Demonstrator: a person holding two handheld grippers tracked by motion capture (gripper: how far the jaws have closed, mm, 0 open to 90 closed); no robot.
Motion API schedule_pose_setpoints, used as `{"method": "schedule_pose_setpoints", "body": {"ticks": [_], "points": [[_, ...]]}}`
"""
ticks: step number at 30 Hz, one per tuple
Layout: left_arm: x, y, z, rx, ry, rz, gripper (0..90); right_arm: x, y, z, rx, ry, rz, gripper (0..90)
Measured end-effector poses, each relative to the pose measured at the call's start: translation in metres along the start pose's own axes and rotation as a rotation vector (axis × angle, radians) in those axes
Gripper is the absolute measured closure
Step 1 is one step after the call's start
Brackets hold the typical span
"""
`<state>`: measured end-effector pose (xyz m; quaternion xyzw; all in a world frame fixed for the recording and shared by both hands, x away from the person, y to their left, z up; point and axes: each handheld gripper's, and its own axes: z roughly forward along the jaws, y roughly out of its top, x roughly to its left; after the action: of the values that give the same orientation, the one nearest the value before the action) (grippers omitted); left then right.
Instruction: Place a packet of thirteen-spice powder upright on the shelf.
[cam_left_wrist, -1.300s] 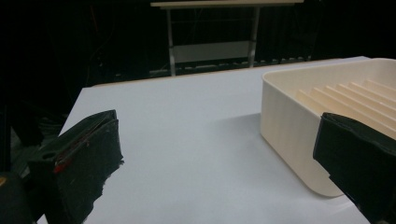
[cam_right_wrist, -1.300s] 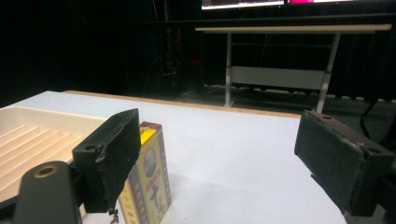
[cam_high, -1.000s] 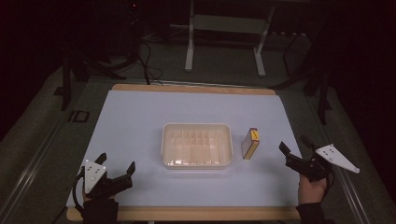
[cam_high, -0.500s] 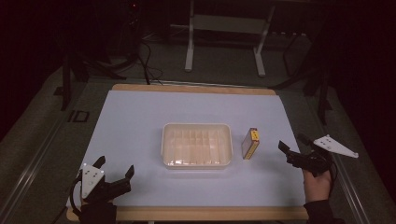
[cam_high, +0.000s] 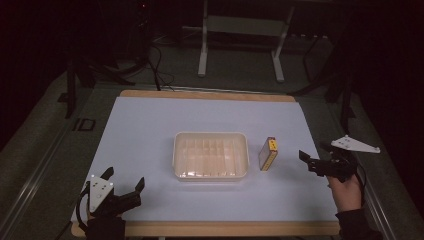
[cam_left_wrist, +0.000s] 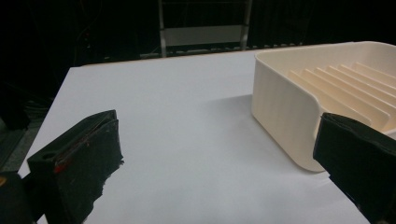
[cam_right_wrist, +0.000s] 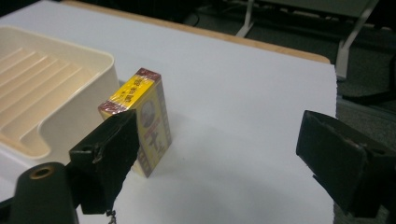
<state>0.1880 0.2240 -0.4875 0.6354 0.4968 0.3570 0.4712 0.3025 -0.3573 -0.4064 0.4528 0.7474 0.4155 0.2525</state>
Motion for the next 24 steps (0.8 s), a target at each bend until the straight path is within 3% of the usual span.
{"method": "schedule_pose_setpoints", "body": {"ticks": [12,19,24], "points": [[0.001,0.0,0.001,0.001,-0.006,-0.003,1.3,0.0,0.016,-0.002,0.169,0.084,-0.065,13.4],[0.001,0.0,0.001,0.005,-0.006,-0.005,1.3,0.0,0.018,0.004,0.322,0.126,-0.116,13.4],[0.004,-0.001,0.002,0.008,-0.001,-0.015,1.3,-0.006,0.021,0.007,0.402,0.168,-0.119,11.3]]}}
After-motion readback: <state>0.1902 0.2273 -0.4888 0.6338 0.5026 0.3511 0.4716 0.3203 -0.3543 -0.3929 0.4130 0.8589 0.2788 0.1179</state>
